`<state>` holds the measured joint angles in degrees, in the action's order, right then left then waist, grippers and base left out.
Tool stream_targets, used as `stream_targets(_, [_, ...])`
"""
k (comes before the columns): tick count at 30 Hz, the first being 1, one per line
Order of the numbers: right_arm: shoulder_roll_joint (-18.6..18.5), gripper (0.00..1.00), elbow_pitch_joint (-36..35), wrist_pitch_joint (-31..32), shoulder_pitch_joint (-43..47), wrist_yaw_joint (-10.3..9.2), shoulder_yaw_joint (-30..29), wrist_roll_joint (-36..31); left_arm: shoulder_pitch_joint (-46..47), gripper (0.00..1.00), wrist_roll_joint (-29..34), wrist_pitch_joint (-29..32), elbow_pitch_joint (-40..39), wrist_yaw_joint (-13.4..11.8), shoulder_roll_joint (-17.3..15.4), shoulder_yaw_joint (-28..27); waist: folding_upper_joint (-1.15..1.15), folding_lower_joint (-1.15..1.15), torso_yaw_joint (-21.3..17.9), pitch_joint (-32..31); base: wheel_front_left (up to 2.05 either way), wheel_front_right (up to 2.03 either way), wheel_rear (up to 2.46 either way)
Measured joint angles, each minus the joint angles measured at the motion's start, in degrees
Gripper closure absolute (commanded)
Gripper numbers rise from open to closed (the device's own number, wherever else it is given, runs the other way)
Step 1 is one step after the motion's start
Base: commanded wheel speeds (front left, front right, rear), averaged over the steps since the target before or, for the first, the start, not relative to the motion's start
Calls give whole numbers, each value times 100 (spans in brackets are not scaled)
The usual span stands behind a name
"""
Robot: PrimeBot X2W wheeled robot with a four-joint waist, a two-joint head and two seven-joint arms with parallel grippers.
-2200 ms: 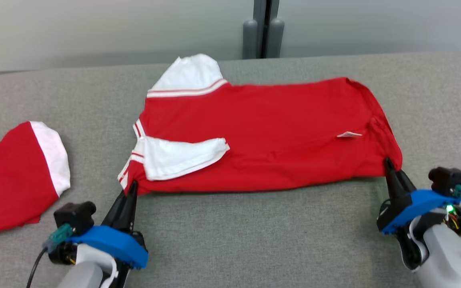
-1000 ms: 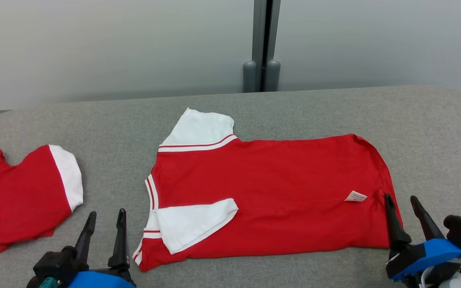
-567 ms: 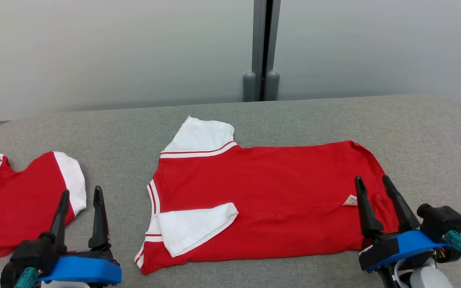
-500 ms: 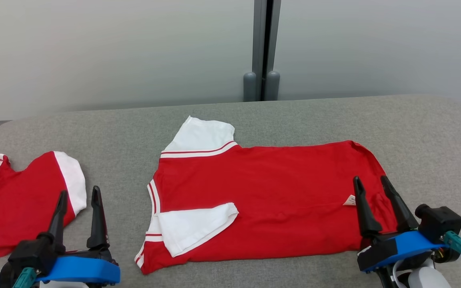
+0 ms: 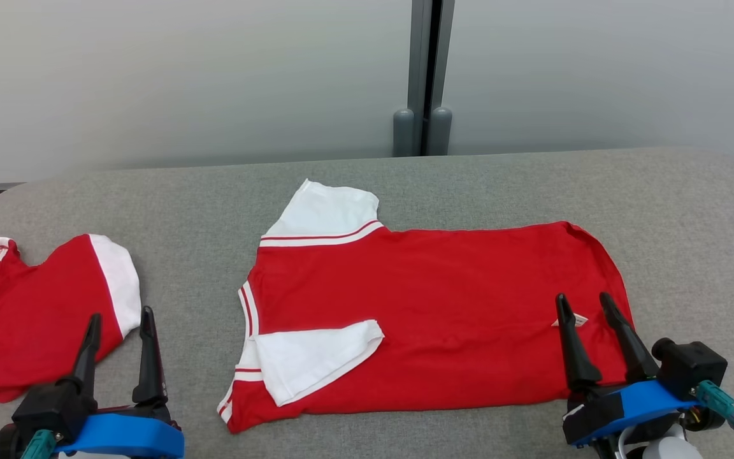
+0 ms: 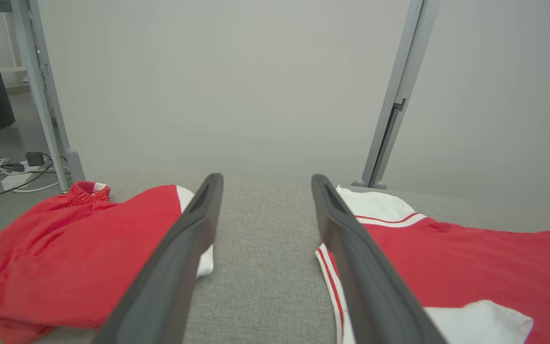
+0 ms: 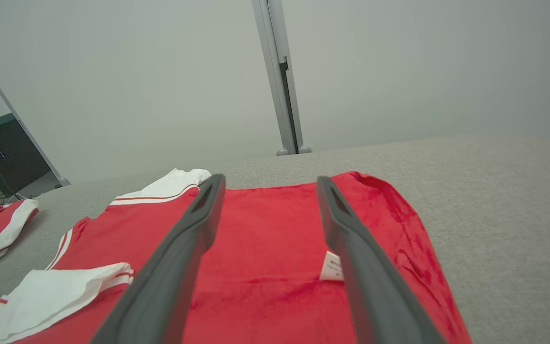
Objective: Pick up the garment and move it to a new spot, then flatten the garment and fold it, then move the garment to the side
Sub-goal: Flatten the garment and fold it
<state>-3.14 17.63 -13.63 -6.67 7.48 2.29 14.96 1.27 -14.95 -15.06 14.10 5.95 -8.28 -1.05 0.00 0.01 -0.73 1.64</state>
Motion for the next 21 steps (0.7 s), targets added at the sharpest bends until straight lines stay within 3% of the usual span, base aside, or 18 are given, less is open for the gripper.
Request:
stream_targets(8, [-57, 0, 208, 155, -425, 0, -141, -208, 347, 0, 101, 0, 179, 67, -85, 45, 0, 0, -65, 173, 0, 0, 0])
stream_targets(16, [-480, 0, 416, 638, -1611, 0, -263, -478, 1937, 0, -13, 197, 534, 130, -738, 582, 0, 0, -217, 651, 0, 0, 0])
stream_targets(21, [-682, 0, 575, 964, -2317, 0, -183, -569, 3111, 0, -545, 497, 740, 146, -1151, 1201, 0, 1, -372, 1149, 0, 0, 0])
